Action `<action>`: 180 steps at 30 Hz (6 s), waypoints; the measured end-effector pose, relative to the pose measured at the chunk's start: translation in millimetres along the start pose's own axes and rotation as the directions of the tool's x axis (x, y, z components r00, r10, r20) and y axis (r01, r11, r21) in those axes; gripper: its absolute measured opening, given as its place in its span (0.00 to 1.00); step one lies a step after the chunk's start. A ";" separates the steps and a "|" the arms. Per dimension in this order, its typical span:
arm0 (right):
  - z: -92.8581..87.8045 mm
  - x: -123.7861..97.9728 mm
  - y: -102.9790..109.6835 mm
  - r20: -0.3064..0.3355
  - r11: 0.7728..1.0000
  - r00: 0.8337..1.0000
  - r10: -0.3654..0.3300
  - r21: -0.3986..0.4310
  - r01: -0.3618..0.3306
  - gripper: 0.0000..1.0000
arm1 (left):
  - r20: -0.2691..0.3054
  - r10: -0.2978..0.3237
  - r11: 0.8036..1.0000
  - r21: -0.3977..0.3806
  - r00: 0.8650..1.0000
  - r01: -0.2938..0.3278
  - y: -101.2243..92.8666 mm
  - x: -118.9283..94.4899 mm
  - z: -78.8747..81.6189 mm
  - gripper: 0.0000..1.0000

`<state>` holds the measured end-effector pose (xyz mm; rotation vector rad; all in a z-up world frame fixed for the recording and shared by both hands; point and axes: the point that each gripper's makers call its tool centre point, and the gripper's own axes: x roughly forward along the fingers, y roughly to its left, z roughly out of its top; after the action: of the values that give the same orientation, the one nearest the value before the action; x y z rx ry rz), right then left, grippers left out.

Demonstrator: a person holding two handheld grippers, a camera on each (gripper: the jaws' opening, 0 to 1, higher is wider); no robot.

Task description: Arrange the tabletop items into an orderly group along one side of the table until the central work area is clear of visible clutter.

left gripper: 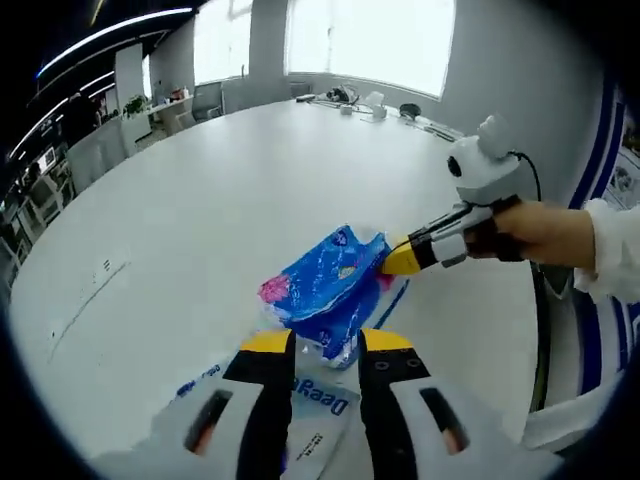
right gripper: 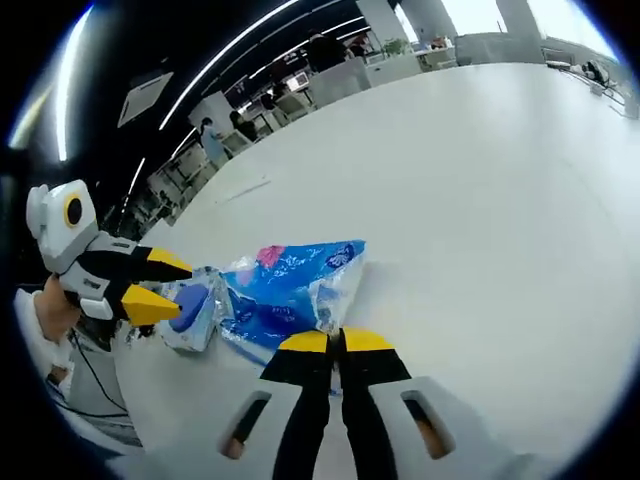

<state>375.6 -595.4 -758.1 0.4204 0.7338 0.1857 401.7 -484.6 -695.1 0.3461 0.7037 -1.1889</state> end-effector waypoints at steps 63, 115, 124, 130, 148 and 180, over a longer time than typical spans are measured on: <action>-68.1 -114.0 118.0 0.313 0.973 0.939 0.144 0.130 -0.192 0.88 | 0.254 0.484 0.713 -0.669 0.837 -0.209 90.4 -275.7 -193.8 0.63; -111.6 -108.9 123.8 0.219 0.965 0.971 0.094 0.221 -0.143 0.72 | -0.093 0.310 0.935 -0.152 0.946 -0.321 108.6 -156.2 -216.8 0.28; -109.9 -98.9 138.6 0.202 0.964 0.971 0.126 0.207 -0.168 0.72 | -0.071 0.297 0.943 -0.138 0.952 -0.304 106.6 -151.7 -213.7 0.11; -110.5 -95.1 146.7 0.190 0.962 0.971 0.145 0.202 -0.183 0.71 | -0.059 0.316 0.944 -0.085 0.947 -0.320 100.0 -160.5 -214.5 0.09; -113.9 -64.2 211.3 0.134 0.933 0.949 0.286 0.185 -0.307 0.67 | 0.156 0.392 0.919 -0.038 0.906 -0.391 75.9 -229.1 -167.1 0.08; -54.4 -8.2 351.9 0.093 0.708 0.809 0.581 0.433 -0.558 0.69 | 0.266 0.384 0.868 0.223 0.884 -0.443 24.6 -248.2 -138.4 0.08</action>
<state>326.0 -264.3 -636.6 1.0911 0.6732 0.6272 332.2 -214.3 -636.1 0.5667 0.2491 -0.8892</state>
